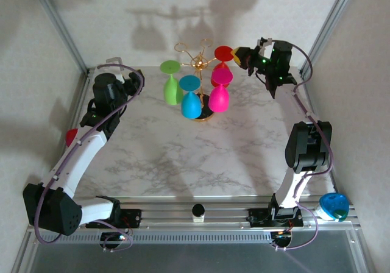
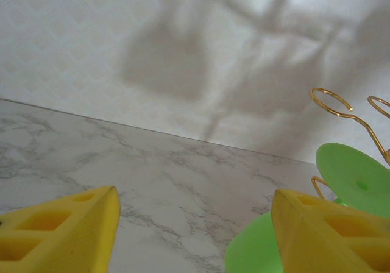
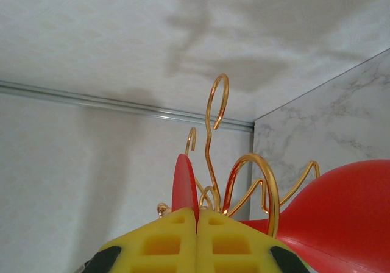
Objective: Take the wine glass off the wine glass rack
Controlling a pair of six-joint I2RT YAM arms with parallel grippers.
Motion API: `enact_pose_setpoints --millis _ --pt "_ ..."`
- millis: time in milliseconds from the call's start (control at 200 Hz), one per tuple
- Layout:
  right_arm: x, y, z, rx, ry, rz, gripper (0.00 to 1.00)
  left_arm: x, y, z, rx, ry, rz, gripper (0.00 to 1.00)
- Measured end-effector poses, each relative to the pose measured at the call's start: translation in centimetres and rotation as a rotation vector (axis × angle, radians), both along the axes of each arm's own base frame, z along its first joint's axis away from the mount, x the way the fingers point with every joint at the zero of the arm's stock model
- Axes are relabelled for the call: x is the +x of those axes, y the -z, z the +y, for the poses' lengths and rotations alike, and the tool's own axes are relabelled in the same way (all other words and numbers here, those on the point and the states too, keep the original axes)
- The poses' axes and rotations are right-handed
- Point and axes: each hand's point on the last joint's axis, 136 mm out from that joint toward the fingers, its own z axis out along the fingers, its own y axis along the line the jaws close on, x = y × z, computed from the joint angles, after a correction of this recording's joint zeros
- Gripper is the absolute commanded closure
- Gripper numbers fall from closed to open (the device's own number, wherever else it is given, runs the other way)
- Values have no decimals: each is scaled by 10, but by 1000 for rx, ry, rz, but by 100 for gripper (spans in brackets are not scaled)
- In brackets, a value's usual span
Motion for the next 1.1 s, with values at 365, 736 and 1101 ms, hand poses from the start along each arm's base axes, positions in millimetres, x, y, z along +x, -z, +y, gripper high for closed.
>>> enact_pose_setpoints --millis 365,736,1101 --pt "-1 -4 3 -31 -7 -12 100 -2 0 0 0 0 -1 33" --pt "3 0 6 -67 -8 0 100 -3 0 1 0 -4 -2 33" --pt "6 -1 9 -73 -15 8 100 -3 1 2 2 -11 0 33"
